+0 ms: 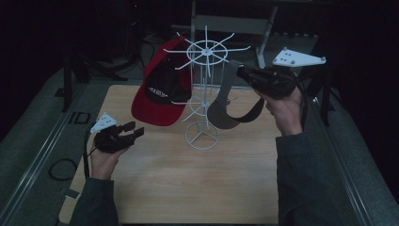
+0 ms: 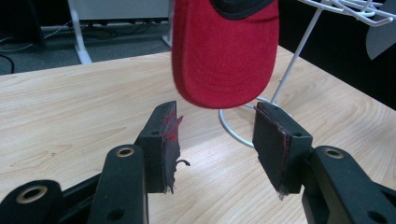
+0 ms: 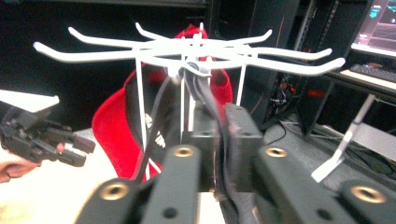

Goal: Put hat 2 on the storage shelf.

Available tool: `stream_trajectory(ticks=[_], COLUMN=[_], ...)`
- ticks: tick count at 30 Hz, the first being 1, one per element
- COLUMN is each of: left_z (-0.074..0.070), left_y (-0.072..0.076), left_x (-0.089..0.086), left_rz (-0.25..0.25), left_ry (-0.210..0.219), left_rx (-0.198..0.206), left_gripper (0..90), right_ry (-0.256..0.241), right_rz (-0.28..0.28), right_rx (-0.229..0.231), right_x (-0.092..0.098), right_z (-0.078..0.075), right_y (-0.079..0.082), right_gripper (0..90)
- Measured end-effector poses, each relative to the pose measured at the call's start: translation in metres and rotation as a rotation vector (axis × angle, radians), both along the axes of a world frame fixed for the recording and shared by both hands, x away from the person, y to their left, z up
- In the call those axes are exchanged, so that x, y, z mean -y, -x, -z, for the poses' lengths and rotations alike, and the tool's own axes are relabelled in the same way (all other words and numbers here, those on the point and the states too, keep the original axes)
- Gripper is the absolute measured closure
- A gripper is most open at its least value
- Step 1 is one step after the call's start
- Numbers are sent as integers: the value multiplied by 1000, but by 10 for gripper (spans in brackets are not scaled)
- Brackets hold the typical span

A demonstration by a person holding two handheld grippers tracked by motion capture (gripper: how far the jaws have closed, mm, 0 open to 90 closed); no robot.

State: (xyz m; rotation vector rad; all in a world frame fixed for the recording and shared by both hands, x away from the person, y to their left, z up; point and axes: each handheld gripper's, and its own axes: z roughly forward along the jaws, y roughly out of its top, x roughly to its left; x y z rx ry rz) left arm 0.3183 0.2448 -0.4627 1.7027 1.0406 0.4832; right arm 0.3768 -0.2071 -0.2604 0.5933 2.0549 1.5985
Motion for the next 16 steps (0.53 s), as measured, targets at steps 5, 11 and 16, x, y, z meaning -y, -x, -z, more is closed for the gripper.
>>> stream_trajectory(ticks=[5, 11, 16], left_z=[0, 0, 0], left_y=[0, 0, 0], left_x=[0, 0, -1], left_rz=[-2, -3, -4], left_ry=[2, 3, 1], left_rx=[2, 1, -1], left_gripper=[511, 510, 510], right_ry=[11, 33, 18], right_rz=[53, 112, 142], right_rx=[8, 28, 26], right_x=[5, 11, 19], right_z=[10, 19, 24], right_y=[2, 5, 6], right_gripper=[588, 407, 340])
